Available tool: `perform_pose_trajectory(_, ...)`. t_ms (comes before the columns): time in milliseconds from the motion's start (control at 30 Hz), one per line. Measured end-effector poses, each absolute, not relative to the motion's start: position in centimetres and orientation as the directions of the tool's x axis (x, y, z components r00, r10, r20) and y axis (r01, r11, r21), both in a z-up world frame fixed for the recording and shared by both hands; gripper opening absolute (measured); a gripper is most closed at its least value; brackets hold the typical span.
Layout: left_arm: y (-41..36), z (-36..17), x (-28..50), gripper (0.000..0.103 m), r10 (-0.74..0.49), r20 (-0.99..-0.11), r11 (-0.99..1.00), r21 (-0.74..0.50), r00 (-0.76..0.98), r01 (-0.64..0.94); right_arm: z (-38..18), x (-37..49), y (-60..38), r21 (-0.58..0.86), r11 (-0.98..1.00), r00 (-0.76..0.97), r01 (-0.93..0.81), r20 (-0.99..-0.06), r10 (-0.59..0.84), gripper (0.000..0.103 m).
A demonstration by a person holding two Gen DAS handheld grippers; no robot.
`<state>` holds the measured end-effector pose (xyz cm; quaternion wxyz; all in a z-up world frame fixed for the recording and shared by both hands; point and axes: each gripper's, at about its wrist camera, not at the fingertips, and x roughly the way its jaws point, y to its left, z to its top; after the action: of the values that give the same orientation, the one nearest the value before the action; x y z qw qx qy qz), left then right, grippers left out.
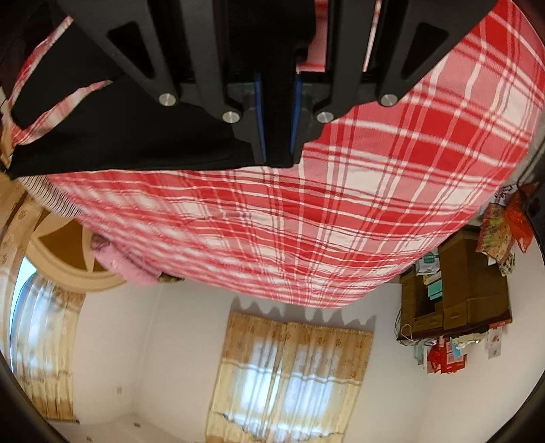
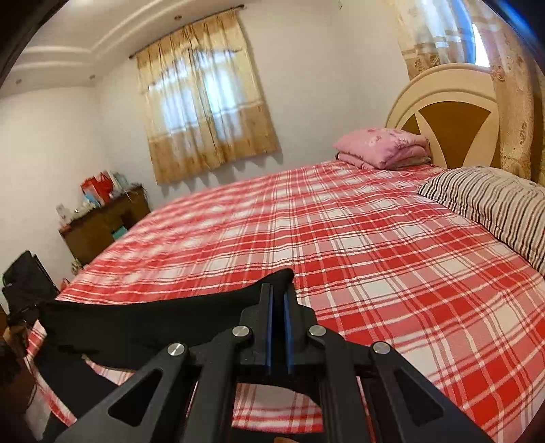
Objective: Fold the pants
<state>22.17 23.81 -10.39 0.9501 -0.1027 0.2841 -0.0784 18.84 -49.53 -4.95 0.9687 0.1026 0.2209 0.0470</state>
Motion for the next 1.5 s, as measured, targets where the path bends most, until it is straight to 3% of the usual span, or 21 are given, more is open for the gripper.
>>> perform_pose_trajectory(333, 24.7, -12.6, 16.5, 0.014, -0.257, -0.496, 0.953, -0.271, 0.830, 0.133, -7.3, 13.2, -50.6, 0.271, 0.962, 0.889, -0.027, -0.434, 0.147, 0.005)
perform_pose_trajectory(733, 25.5, -16.2, 12.2, 0.014, -0.267, -0.509, 0.955, -0.256, 0.818, 0.153, -11.0, 9.9, -53.0, 0.269, 0.960, 0.836, 0.076, -0.543, 0.085, 0.005)
perform_pose_trajectory(1167, 24.5, -16.9, 9.9, 0.021, -0.195, -0.536, 0.981, -0.087, 0.821, 0.176, -13.5, 8.4, -54.4, 0.202, 0.961, 0.759, 0.188, -0.651, -0.011, 0.005)
perform_pose_trajectory(1267, 23.7, -17.1, 9.3, 0.021, -0.155, -0.544, 0.985, -0.016, 0.825, 0.174, -13.6, 8.0, -55.3, 0.129, 0.953, 0.723, 0.276, -0.681, -0.117, 0.005)
perform_pose_trajectory(1467, 23.1, -17.1, 8.5, 0.027, -0.097, -0.556, 0.984, 0.071, 0.826, 0.163, -10.6, 6.3, -53.2, 0.099, 0.951, 0.771, 0.293, -0.613, -0.173, 0.007)
perform_pose_trajectory(1500, 23.0, -17.1, 8.4, 0.029, -0.090, -0.555, 0.984, 0.077, 0.827, 0.159, -9.9, 6.2, -52.1, 0.087, 0.960, 0.782, 0.268, -0.601, -0.164, 0.016)
